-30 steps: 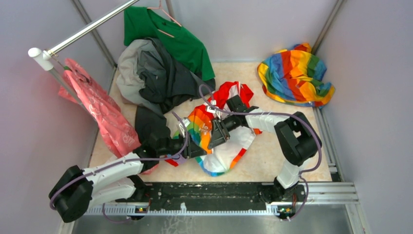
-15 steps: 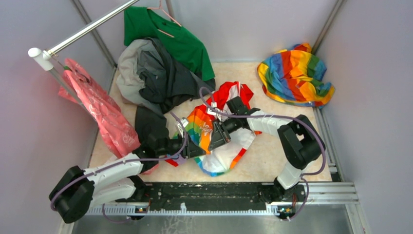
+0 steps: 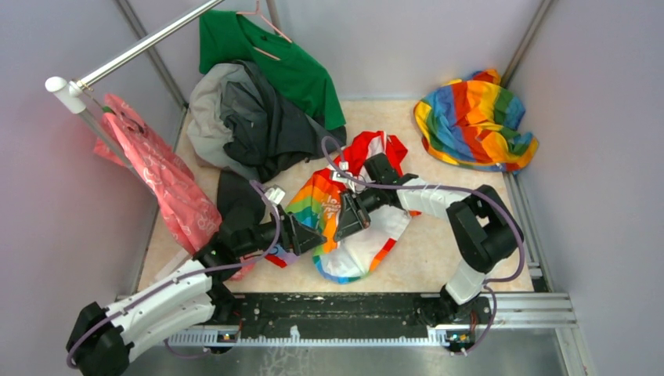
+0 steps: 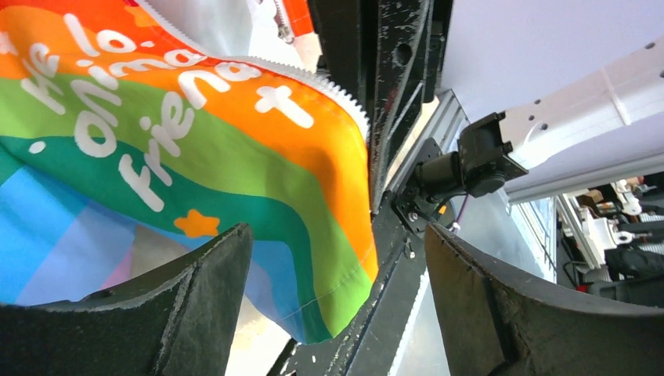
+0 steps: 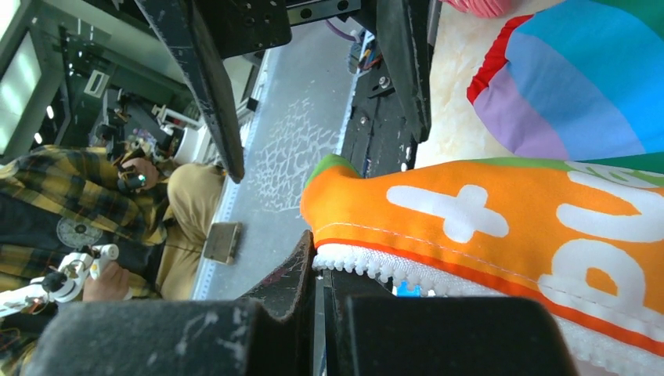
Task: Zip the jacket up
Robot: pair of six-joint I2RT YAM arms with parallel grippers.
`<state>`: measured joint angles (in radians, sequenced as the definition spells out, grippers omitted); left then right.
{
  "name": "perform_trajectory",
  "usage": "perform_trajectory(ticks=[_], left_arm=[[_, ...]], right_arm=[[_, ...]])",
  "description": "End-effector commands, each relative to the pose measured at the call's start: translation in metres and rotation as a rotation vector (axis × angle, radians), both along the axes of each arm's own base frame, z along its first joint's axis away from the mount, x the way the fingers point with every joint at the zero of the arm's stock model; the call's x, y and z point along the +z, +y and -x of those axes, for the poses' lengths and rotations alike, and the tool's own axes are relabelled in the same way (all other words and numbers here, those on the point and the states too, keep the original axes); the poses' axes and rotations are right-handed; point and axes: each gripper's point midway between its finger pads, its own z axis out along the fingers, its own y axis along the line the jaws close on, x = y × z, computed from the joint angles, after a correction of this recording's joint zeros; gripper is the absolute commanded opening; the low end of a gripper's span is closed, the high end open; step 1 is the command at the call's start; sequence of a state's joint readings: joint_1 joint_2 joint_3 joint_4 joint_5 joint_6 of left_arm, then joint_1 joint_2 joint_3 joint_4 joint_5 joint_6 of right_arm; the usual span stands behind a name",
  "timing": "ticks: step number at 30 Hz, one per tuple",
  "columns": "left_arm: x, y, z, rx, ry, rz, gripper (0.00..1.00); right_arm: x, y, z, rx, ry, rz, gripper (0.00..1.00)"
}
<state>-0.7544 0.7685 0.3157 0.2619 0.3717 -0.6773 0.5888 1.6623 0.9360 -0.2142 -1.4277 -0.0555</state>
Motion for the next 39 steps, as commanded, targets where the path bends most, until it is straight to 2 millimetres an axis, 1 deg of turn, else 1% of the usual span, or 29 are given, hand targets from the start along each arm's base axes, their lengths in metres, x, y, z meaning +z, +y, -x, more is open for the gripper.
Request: perform_trajectory(ticks=[1, 6, 10, 18, 19, 24, 27, 29, 33, 36, 39], left_arm=[[-0.001, 0.006, -0.006, 0.041, 0.010, -0.052, 0.86], [0.000, -0.006, 0.001, -0.049, 0.048, -0.067, 0.84], [0.004, -0.015, 0.004, -0.105, 0.066, -0.063, 0.77], [0.009, -0.020, 0.006, -0.135, 0.069, -0.048, 0.76], [0.010, -0.020, 0.006, -0.138, 0.070, -0.049, 0.75], [0.008, -0.022, 0.006, -0.151, 0.075, -0.061, 0.64], [0.008, -0.023, 0.005, -0.154, 0.071, -0.066, 0.55], [0.007, -0.024, 0.005, -0.162, 0.073, -0.069, 0.52], [0.004, -0.024, 0.006, -0.172, 0.080, -0.078, 0.51], [0.003, -0.025, 0.007, -0.181, 0.082, -0.079, 0.41], [0.002, -0.026, 0.008, -0.189, 0.084, -0.082, 0.38]], right_arm=[[0.020, 0.000, 0.000, 0.029, -0.027, -0.079, 0.00], [0.020, 0.002, -0.001, 0.025, -0.003, -0.068, 0.00], [0.018, 0.003, -0.003, 0.019, 0.012, -0.059, 0.00], [0.017, 0.007, -0.008, -0.003, 0.049, -0.037, 0.00], [0.016, 0.008, -0.008, -0.016, 0.079, -0.020, 0.00], [0.019, 0.013, -0.009, -0.036, 0.086, -0.024, 0.00], [0.020, 0.016, -0.008, -0.034, 0.087, -0.022, 0.00], [0.021, 0.016, -0.009, -0.039, 0.088, -0.021, 0.00], [0.022, 0.017, -0.010, -0.047, 0.089, -0.018, 0.00], [0.021, 0.017, -0.010, -0.047, 0.089, -0.018, 0.00], [0.022, 0.017, -0.011, -0.047, 0.087, -0.018, 0.00]])
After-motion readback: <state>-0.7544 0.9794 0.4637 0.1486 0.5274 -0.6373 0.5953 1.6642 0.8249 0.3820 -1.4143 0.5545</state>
